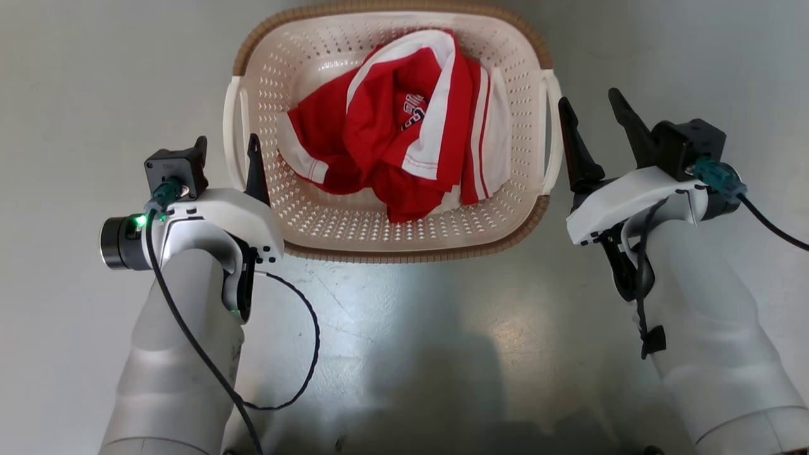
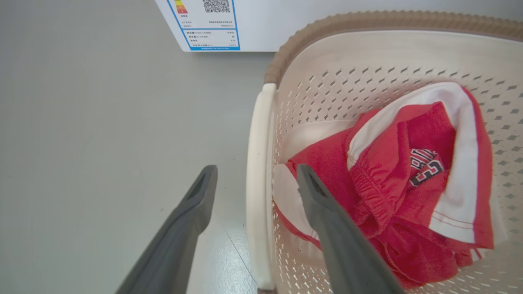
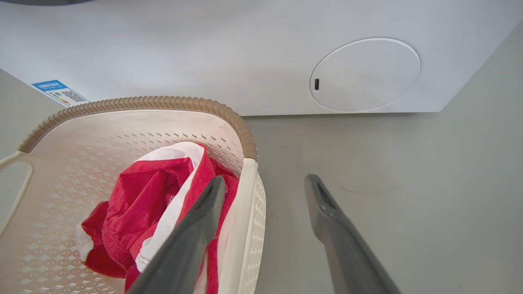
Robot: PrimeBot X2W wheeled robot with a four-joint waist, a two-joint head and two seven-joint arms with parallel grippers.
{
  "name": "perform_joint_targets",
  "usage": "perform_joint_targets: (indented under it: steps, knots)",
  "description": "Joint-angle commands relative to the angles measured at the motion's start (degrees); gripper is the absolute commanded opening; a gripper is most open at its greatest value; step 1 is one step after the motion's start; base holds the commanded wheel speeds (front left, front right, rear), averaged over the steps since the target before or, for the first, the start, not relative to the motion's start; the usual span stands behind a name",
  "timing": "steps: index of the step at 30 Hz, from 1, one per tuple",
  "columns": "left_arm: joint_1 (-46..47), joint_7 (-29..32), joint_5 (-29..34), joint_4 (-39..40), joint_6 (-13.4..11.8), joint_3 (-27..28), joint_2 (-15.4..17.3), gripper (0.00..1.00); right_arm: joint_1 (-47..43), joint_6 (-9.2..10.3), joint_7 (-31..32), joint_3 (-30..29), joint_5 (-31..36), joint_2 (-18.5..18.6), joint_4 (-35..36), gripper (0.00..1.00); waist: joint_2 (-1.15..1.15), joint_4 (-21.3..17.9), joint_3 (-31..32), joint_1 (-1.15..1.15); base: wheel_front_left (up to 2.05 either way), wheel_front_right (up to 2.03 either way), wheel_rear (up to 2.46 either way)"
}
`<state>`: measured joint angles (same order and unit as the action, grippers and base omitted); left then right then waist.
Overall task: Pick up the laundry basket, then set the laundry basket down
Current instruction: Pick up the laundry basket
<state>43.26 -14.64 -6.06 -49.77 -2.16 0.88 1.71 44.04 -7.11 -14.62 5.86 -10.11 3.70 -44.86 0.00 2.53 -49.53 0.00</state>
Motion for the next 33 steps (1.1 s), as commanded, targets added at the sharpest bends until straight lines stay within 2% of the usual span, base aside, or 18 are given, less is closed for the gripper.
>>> perform_joint_targets:
  steps: [1,18,20,22,23,24,25,27,28,29,33]
  knots:
    - [-0.4,-0.4,0.4,-0.1,0.2,0.9,1.3,1.0,-0.7,-0.37,-0.4,1.5,0.0,-0.8,0.0,1.0,0.0,0.3,-0.8,0.0,0.0,0.0,0.0]
    - [3.5,-0.4,-0.1,-7.1,1.2,-2.9,1.2,0.99,3.8,-0.37,-0.4,6.5,-5.9,-0.8,-9.2,1.0,0.0,1.2,-2.5,0.0,0.0,0.0,0.0]
    - [4.0,-0.4,-0.5,-7.6,1.2,-3.5,1.2,0.91,4.3,-0.37,-0.4,7.5,-6.9,-0.8,-10.0,1.0,0.0,1.2,-2.5,0.0,0.0,0.0,0.0]
    - [4.3,-0.4,-0.9,-8.0,1.1,-4.2,1.2,0.73,4.6,-0.37,-0.4,8.4,-7.9,-0.8,-10.9,1.0,0.0,1.2,-2.5,0.0,0.0,0.0,0.0]
    - [4.4,-0.4,-1.2,-8.1,1.0,-4.6,1.2,0.57,4.8,-0.37,-0.4,8.8,-8.3,-0.8,-11.3,0.93,0.0,1.2,-2.5,0.0,0.0,0.0,0.0]
    - [4.6,-0.4,-1.4,-8.3,1.0,-4.9,1.2,0.47,5.0,-0.37,-0.4,9.2,-8.6,-0.8,-11.8,0.82,0.0,1.2,-2.5,0.0,0.0,0.0,0.0]
    - [4.7,-0.4,-1.7,-8.4,0.9,-5.3,1.2,0.38,5.2,-0.37,-0.4,9.6,-8.9,-0.8,-12.4,0.49,0.0,1.2,-2.5,0.0,0.0,0.0,0.0]
    - [4.8,-0.4,-2.4,-8.7,0.9,-6.0,1.2,0.18,5.5,-0.37,-0.4,10.4,-9.6,-0.8,-13.5,0.31,0.0,1.3,-2.4,0.0,0.0,0.0,0.0]
    - [4.8,-0.4,-2.8,-8.8,1.0,-6.4,1.2,0.03,5.7,-0.37,-0.4,10.9,-9.9,-0.8,-13.9,0.14,0.0,1.3,-2.3,0.0,0.0,0.0,0.0]
    - [4.8,-0.4,-3.2,-8.7,0.9,-6.8,1.2,0.0,5.9,-0.37,-0.4,11.3,-10.2,-0.8,-14.3,0.0,0.0,1.3,-2.2,0.0,0.0,0.0,0.0]
    - [4.5,-0.4,-5.3,-8.1,0.6,-9.1,1.2,0.0,6.6,-0.37,-0.4,12.5,-11.3,-0.8,-16.3,0.0,0.0,1.5,-1.8,0.0,0.0,0.0,0.0]
